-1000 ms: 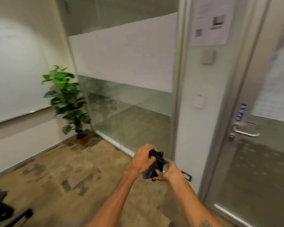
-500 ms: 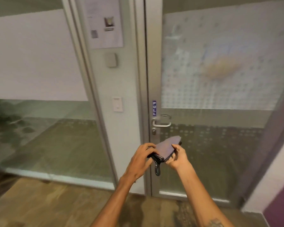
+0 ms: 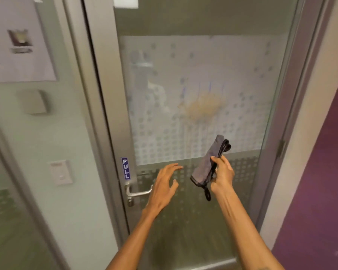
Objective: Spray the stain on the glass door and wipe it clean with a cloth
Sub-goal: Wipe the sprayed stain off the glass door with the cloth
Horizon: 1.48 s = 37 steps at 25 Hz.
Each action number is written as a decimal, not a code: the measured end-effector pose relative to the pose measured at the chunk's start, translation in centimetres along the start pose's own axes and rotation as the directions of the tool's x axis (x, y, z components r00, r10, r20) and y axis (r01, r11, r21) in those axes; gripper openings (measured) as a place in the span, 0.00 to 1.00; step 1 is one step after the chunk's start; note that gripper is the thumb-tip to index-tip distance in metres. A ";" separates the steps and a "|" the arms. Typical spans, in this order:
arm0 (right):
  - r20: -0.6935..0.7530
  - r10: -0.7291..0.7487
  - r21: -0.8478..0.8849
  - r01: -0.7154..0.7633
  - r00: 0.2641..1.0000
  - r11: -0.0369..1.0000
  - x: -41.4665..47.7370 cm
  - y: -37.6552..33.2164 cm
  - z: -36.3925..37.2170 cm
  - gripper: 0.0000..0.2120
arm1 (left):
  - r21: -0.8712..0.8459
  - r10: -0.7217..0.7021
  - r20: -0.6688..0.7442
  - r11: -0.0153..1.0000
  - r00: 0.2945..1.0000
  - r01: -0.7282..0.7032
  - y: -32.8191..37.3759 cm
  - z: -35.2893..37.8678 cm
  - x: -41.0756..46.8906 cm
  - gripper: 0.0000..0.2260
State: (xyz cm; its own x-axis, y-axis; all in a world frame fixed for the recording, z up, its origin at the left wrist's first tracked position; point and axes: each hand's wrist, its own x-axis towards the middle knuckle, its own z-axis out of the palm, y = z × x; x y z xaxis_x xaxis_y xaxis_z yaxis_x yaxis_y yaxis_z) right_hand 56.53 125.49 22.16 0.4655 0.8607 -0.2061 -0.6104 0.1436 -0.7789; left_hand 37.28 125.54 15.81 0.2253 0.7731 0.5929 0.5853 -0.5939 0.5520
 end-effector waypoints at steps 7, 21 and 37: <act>-0.123 -0.290 -0.036 0.287 0.949 0.957 9.1 -5.2 2.5 0.22 | 0.280 0.122 -0.139 0.957 0.983 -0.080 -2.3 1.8 11.9 0.30; 0.505 -0.781 -0.442 0.888 0.367 0.131 22.2 -13.0 10.1 0.10 | 0.707 0.306 -0.372 0.705 0.876 0.054 -1.7 -6.7 30.2 0.28; 0.643 -0.755 -0.439 0.869 0.128 -0.227 27.8 -13.7 12.2 0.36 | 0.724 0.289 -0.558 0.628 0.778 0.286 -2.8 -5.0 31.3 0.25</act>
State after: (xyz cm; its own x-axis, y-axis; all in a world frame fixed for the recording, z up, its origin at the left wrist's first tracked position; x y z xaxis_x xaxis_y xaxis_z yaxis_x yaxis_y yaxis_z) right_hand 70.01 153.41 34.35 0.1083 0.3156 0.9427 0.8246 0.5011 -0.2625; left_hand 38.80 150.28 35.78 -0.0902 0.3053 0.9480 0.9957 0.0095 0.0917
